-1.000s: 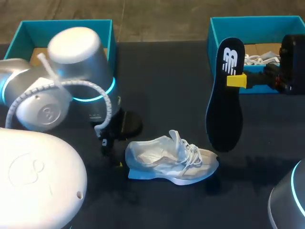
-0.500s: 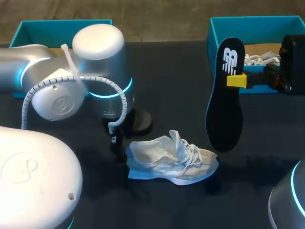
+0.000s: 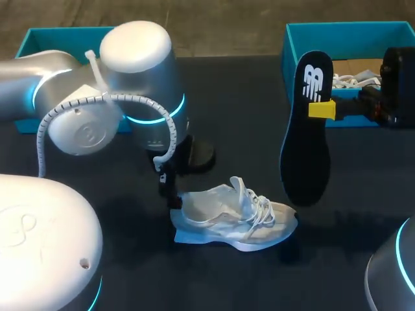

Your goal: Take the shoe out of the shoebox, open the shoe tongue, remove and reinsert the insole, then place the shoe into the shoebox

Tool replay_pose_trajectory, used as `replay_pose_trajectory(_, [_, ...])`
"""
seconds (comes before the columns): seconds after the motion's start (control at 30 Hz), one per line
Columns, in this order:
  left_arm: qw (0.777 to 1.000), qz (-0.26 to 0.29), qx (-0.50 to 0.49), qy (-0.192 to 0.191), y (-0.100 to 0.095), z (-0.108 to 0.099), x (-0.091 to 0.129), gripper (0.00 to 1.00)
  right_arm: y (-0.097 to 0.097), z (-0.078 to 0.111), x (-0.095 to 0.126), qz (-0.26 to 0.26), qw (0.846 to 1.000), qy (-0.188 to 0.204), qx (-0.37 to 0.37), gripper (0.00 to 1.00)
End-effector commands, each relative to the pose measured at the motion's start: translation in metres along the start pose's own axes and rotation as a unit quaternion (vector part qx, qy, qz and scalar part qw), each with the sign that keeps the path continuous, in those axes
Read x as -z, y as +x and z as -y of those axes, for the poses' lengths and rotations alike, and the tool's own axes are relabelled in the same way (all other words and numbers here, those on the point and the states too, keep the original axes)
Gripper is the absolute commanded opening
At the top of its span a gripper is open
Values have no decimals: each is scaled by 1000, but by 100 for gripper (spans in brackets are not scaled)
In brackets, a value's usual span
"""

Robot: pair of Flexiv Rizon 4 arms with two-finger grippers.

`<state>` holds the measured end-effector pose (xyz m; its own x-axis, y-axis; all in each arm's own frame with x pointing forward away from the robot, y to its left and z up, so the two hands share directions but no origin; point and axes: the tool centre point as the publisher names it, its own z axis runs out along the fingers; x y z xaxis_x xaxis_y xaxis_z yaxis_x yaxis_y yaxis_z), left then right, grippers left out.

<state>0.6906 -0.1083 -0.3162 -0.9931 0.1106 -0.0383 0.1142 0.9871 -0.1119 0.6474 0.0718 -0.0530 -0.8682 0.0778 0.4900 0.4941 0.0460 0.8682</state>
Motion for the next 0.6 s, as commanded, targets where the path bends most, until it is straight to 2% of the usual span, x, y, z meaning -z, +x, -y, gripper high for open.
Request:
replay_pose_trajectory(0.03, [1000, -6, -1, 0, -10, 11, -6, 100, -1, 0, -1, 0, 1000, 0, 0, 0])
replay_pose_trajectory(0.33, [1000, -16, -11, 11, -13, 28, -16, 100, -1, 0, -1, 0, 1000, 0, 0, 0])
replay_pose_trajectory(0.6, [1000, -3, -9, 6, -19, 43, -34, 100, -1, 0, -1, 0, 1000, 0, 0, 0])
